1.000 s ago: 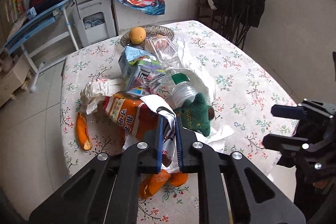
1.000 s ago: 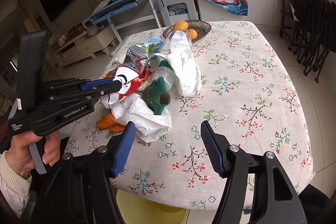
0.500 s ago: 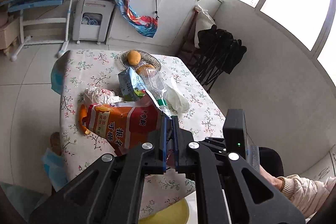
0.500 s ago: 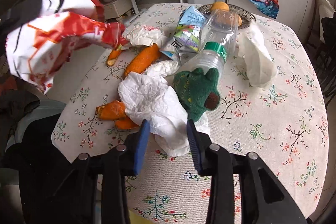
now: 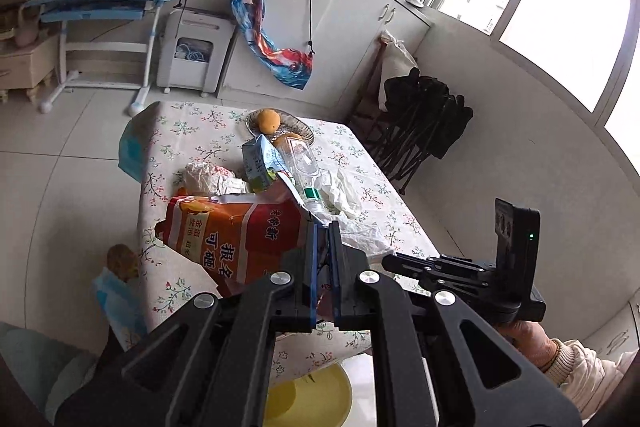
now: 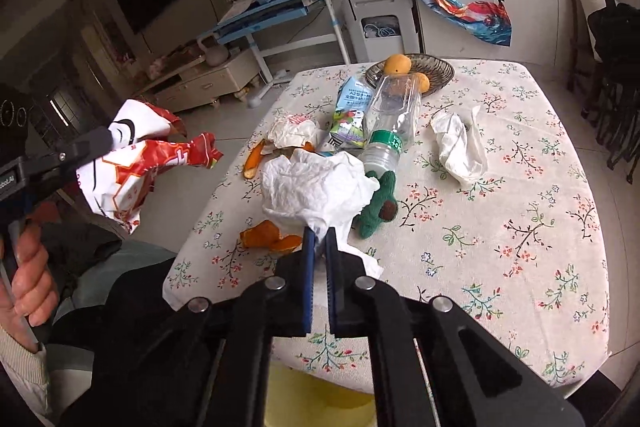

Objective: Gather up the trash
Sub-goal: 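Carry both items over the yellow basin and open both tools to drop them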

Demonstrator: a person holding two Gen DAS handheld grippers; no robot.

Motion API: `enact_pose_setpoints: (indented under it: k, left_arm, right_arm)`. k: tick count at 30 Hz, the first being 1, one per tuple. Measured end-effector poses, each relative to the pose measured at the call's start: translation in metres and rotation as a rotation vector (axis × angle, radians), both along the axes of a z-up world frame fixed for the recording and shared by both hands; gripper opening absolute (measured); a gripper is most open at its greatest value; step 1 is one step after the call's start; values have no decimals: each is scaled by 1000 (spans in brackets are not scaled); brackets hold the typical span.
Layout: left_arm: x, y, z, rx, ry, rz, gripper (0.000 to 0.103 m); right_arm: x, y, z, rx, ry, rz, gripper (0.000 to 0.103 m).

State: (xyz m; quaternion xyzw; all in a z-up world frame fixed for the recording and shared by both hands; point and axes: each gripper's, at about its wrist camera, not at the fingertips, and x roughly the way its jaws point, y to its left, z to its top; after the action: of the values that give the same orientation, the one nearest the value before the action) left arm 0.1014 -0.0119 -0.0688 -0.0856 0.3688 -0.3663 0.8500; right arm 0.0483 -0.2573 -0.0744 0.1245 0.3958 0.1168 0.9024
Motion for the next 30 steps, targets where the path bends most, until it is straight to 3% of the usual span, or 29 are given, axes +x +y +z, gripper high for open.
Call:
enact_pose_setpoints:
  k: [6, 10, 15, 18, 20, 21, 24, 30]
  left_arm:
    - [-31, 4, 6, 3, -8, -8, 6]
    - [-50, 6, 3, 6, -1, -14, 6]
    - [-76, 6, 1, 17, 3, -27, 6]
    - [-92, 5, 0, 22, 1, -38, 6]
    - [-101, 4, -2, 23, 5, -47, 6]
    - [-105, 3, -3, 28, 7, -51, 6]
    - [-115, 2, -11, 29, 32, -67, 6]
    - [-131, -5, -33, 40, 89, -107, 6]
  right_arm:
    - [-55, 30, 4, -6, 40, 115, 6]
    - [-86, 60, -23, -52, 116, 201, 6]
    - [-94, 82, -71, -71, 228, 243, 6]
    - [-91, 85, -98, -89, 282, 243, 12]
    - [-88, 79, -111, -76, 304, 211, 30]
    - [-87, 74, -115, -56, 307, 189, 37]
    - [-88, 60, -111, -24, 282, 141, 37]
    - [-107, 45, -83, -42, 111, 35, 45]
